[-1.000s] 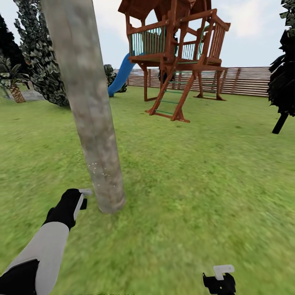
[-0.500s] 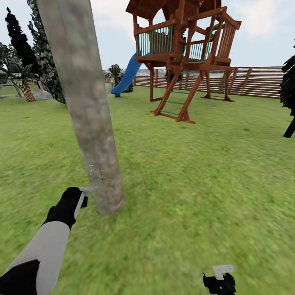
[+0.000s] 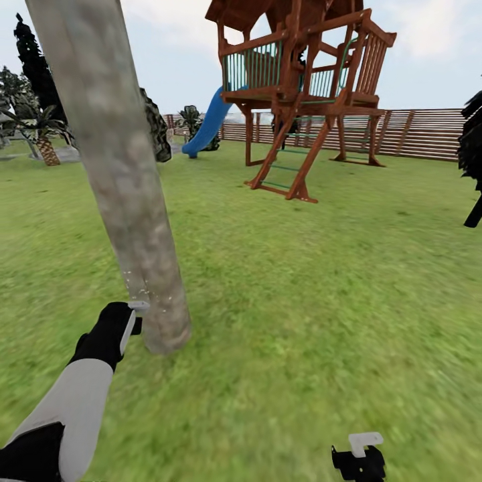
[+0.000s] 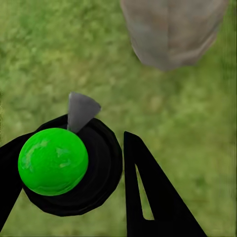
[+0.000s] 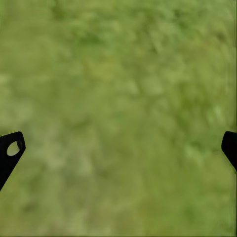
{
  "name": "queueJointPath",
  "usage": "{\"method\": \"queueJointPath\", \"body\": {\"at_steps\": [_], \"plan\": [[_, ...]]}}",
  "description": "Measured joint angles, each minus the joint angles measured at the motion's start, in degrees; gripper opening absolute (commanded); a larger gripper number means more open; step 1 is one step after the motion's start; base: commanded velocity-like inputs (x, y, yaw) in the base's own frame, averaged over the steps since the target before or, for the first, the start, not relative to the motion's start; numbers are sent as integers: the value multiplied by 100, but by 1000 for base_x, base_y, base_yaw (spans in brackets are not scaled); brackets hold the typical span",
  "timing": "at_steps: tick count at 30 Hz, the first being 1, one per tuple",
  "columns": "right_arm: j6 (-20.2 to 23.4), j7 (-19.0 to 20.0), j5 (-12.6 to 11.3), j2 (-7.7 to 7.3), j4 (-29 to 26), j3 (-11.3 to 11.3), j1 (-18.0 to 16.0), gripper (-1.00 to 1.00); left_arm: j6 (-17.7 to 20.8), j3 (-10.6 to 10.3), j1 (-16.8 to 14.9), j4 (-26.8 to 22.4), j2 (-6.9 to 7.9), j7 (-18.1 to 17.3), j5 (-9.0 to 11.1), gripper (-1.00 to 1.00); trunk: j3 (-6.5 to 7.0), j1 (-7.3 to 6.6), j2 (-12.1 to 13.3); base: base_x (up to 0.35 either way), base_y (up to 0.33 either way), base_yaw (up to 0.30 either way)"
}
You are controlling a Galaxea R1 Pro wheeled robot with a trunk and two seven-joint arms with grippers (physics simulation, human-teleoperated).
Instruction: In the garden, pick up the pesticide atomizer on the floor and spray pesticide onto both trees until each tree trunk is fully covered.
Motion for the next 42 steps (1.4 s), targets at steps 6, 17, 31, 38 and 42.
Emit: {"method": "queueJointPath", "body": {"at_steps": [6, 17, 31, 38, 42], "plan": [[0, -1, 0, 0, 0, 2, 0, 100, 7, 2, 8, -48, 9, 0, -20, -100, 0, 3, 0, -21, -262, 274], [0, 3, 0, 0, 0, 1, 1, 100, 53, 3, -101, -180, -51, -3, -32, -100, 0, -2, 0, 187, -100, 229], [-5, 5, 0, -5, 4, 1, 1, 100, 42, -20, -9, -213, -72, -1, -22, -100, 0, 2, 0, 88, -103, 83], [0, 9, 1, -9, 5, 1, 1, 100, 42, -25, -8, -213, -62, 7, -28, -100, 0, 2, 0, 0, -272, 1], [0, 9, 0, -9, -1, 2, 1, 100, 42, -29, -8, -213, -59, 7, -25, -100, 0, 2, 0, 0, -274, 0]]}}
